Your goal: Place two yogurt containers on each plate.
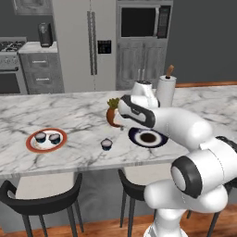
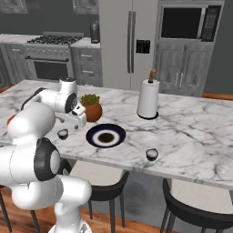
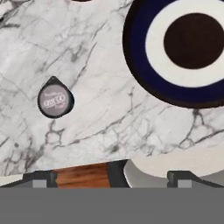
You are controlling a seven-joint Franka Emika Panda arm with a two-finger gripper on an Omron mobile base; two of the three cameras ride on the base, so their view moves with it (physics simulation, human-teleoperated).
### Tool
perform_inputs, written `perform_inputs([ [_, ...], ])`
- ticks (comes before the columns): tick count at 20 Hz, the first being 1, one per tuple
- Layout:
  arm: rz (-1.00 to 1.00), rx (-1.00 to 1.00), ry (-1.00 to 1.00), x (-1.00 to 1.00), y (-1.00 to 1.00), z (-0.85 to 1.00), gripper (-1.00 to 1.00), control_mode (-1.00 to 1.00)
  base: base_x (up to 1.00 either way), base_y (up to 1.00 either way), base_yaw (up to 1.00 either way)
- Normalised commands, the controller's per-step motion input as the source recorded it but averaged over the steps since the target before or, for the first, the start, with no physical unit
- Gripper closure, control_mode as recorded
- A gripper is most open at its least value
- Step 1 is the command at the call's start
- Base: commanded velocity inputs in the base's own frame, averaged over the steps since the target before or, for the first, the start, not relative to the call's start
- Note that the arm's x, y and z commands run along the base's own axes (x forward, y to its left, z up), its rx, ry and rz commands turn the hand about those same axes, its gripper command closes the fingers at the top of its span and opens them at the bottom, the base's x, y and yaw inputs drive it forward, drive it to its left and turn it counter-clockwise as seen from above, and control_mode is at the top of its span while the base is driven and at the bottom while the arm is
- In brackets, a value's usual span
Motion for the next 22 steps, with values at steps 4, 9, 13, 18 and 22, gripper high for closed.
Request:
perform_inputs([
  [4, 0.0, -0.03, 0.0, 0.16, 0.71, -0.27, -1.0, -1.0, 0.0, 0.0, 0.0],
  [9, 0.0, -0.01, 0.0, 0.12, 0.45, -0.27, -1.0, -1.0, 0.0, 0.0, 0.0],
  [13, 0.0, 0.0, 0.0, 0.15, 0.19, -0.31, -1.0, -1.0, 0.0, 0.0, 0.0],
  [18, 0.0, 0.0, 0.0, 0.16, 0.01, -0.29, -1.0, -1.0, 0.0, 0.0, 0.0],
  [22, 0.0, 0.0, 0.0, 0.18, 0.02, -0.27, -1.0, -1.0, 0.0, 0.0, 0.0],
])
